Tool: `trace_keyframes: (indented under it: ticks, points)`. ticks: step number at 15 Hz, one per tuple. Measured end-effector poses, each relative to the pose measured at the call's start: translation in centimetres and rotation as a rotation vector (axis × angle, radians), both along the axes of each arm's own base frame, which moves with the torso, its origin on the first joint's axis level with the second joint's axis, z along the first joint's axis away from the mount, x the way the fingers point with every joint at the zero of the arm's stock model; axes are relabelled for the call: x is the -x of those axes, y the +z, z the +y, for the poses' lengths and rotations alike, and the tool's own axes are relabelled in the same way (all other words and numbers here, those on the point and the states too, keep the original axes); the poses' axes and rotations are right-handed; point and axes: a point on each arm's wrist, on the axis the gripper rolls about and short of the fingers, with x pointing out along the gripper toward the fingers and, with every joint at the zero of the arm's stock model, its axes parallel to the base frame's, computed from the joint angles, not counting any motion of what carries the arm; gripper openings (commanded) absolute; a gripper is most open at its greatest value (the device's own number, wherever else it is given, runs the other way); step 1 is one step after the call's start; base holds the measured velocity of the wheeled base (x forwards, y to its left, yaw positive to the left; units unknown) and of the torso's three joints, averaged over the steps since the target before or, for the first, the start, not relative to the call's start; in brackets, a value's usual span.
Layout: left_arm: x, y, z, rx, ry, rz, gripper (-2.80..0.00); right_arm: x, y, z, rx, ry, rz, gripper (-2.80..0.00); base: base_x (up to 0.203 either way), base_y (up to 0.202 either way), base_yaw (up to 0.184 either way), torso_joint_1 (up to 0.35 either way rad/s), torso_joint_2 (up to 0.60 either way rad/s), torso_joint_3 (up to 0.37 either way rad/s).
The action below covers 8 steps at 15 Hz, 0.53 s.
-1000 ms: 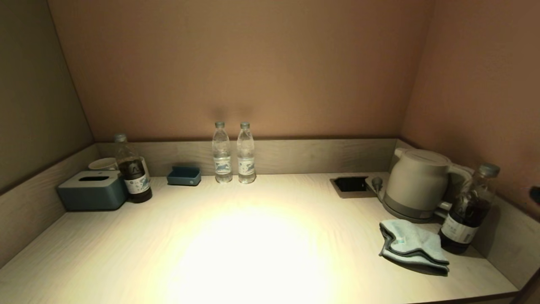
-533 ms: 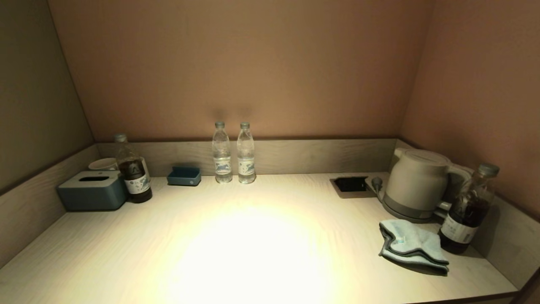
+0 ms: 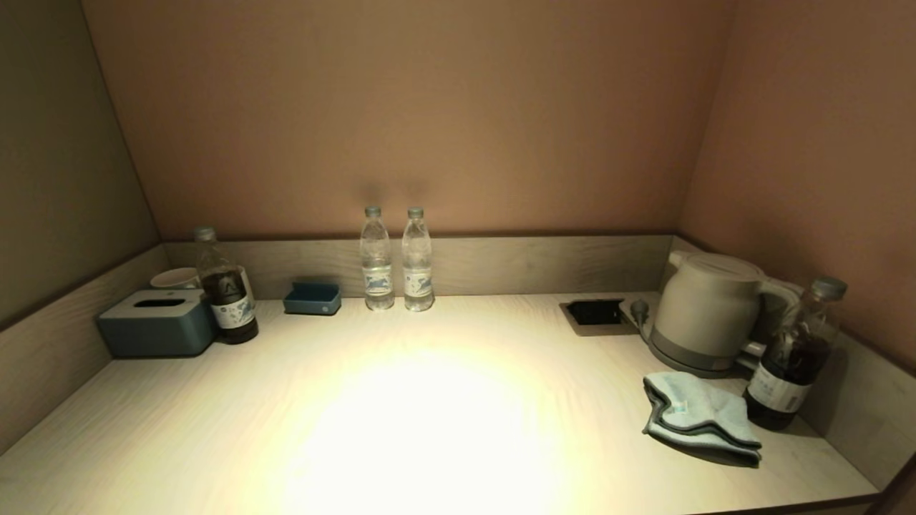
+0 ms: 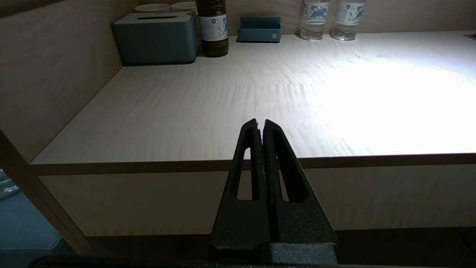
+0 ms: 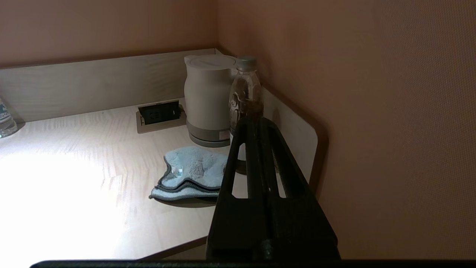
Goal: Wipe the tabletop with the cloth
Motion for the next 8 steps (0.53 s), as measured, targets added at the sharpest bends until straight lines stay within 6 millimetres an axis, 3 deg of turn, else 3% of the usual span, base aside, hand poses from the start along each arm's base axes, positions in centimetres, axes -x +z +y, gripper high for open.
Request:
trace_keyframes:
  ticks: [4, 8]
  points:
    - [0.0, 0.0, 0.0, 0.000, 0.000, 0.000, -2.80, 1.1, -1.3, 0.0, 0.000, 0.007, -0.013, -2.80, 0.000, 0.000, 0.000, 0.000, 0.00, 0.000]
    - [0.0, 0.0, 0.0, 0.000, 0.000, 0.000, -2.80, 3.9, -3.0, 0.1, 0.006, 0.066, -0.088, -2.80, 0.000, 0.000, 0.000, 0.000, 0.00, 0.000]
